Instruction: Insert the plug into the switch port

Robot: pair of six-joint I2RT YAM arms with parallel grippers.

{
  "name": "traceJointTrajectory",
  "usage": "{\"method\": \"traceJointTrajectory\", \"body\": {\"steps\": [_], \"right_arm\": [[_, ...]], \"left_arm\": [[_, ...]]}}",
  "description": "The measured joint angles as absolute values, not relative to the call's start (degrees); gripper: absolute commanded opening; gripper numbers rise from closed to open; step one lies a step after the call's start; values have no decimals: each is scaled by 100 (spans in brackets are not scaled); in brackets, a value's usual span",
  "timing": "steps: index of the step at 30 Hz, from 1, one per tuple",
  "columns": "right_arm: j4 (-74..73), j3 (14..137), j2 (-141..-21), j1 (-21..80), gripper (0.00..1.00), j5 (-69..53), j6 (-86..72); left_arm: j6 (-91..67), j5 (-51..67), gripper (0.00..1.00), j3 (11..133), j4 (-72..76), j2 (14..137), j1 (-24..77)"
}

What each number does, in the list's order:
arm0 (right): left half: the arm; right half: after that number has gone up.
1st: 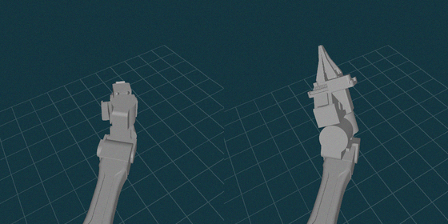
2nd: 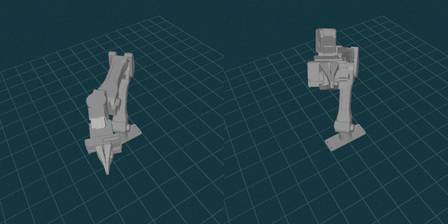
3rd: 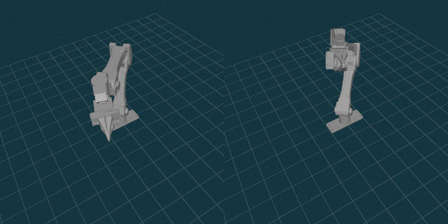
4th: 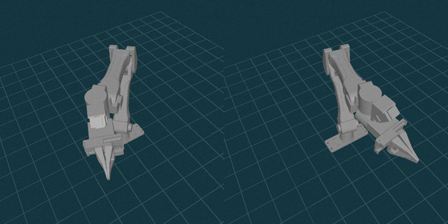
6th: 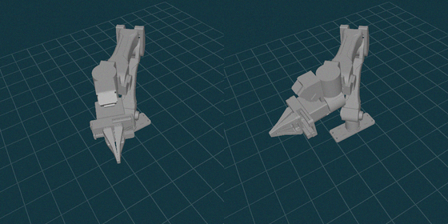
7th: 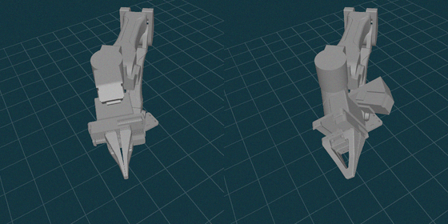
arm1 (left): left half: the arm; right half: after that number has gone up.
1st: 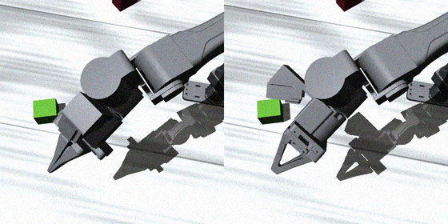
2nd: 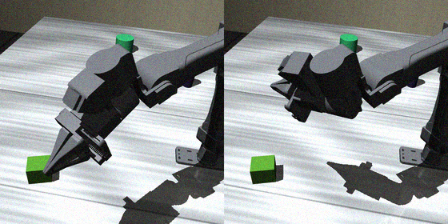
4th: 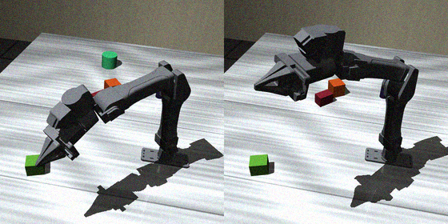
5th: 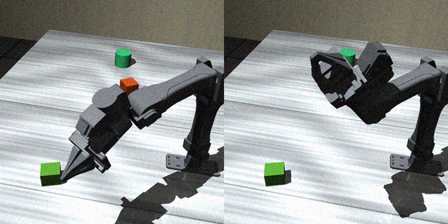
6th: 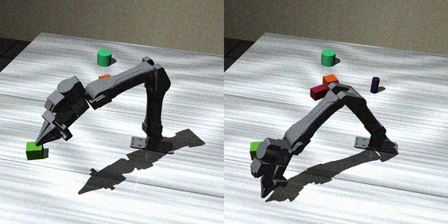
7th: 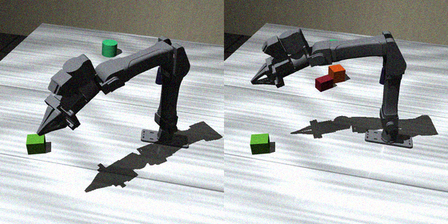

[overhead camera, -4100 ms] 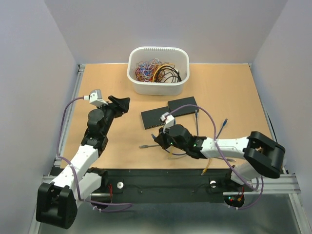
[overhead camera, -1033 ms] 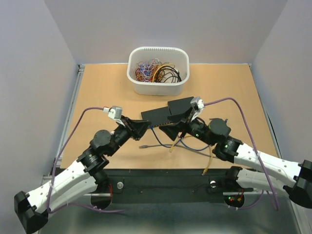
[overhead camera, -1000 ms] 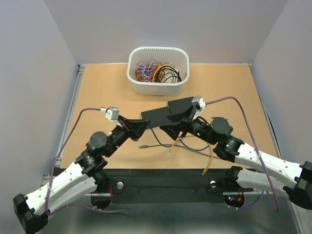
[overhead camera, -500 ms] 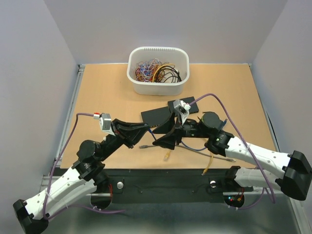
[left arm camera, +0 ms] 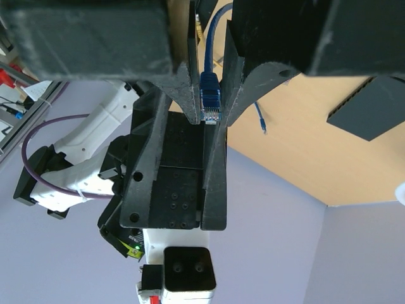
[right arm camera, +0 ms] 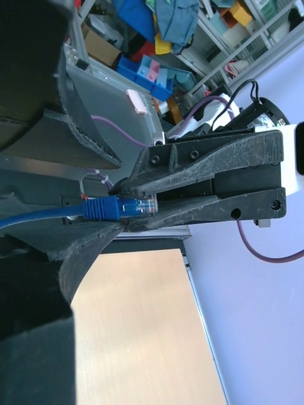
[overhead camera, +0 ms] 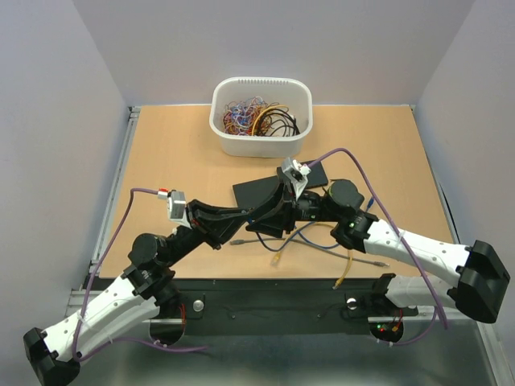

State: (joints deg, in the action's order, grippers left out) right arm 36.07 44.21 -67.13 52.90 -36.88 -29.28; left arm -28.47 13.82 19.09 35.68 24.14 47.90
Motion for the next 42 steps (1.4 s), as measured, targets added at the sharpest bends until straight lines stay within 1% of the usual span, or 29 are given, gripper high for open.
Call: {"method": "traceJointTrajectory", "body": {"steps": [3, 6, 7, 10, 16, 23, 26, 27, 28, 29, 31, 33, 34, 35, 37, 38, 39, 40, 42], "right_arm": [[3658, 4421, -6785, 5290, 38, -3684, -2976], [3691, 4421, -6801, 5290, 30, -3667, -3020], [3697, 4421, -6801, 5290, 30, -3667, -3020], [3774, 4421, -6807, 5290, 24, -3647, -3044], [3804, 4416, -6799, 5290, 24, -3597, -3050], [3802, 4407, -6783, 5290, 21, -3564, -3048], [3804, 4405, -6783, 5290, 14, -3557, -3048], [3804, 4401, -6783, 5290, 10, -3555, -3048], [3813, 4397, -6783, 5290, 3, -3553, -3048], [3844, 4368, -6783, 5290, 0, -3544, -3048], [3889, 4313, -6779, 5290, 1, -3518, -3050], [3922, 4259, -6772, 5290, 0, -3463, -3050], [3940, 4226, -6755, 5290, 0, -3422, -3050], [3940, 4211, -6746, 5290, 1, -3398, -3050], [3951, 4121, -6694, 5290, 1, -3269, -3050], [3955, 4060, -6659, 5290, 0, -3194, -3048], [3959, 3994, -6622, 5293, 1, -3129, -3050], [3957, 3922, -6578, 5293, 0, -3055, -3050], [3933, 3732, -6464, 5251, 0, -2877, -3048]], "left_arm": [[-2856, 1420, 0, 1881, 3583, 2408, 4790], [-2871, 1444, 0, 1844, 3590, 2366, 4790], [-2875, 1452, 0, 1837, 3599, 2346, 4790], [-2897, 1459, 0, 1837, 3642, 2303, 4790], [-2902, 1459, 0, 1837, 3645, 2259, 4790], [-2908, 1457, 0, 1837, 3645, 2259, 4790], [-2923, 1450, 0, 1837, 3645, 2259, 4790], [-2926, 1448, 0, 1837, 3642, 2259, 4790], [-2930, 1446, 0, 1837, 3642, 2259, 4790], [-2941, 1444, 0, 1837, 3636, 2259, 4790], [-2945, 1437, 0, 1835, 3573, 2261, 4790], [-2954, 1415, 7, 1835, 3548, 2283, 4790], [-2958, 1406, 16, 1835, 3535, 2300, 4790], [-2965, 1396, 20, 1835, 3529, 2324, 4790], [-2971, 1374, 34, 1835, 3518, 2364, 4790], [-2985, 1369, 45, 1835, 3494, 2392, 4792], [-2991, 1356, 49, 1835, 3465, 2408, 4794], [-2978, 1330, 59, 1835, 3433, 2425, 4794], [-2978, 1177, 68, 1835, 3387, 2429, 4792]]}}
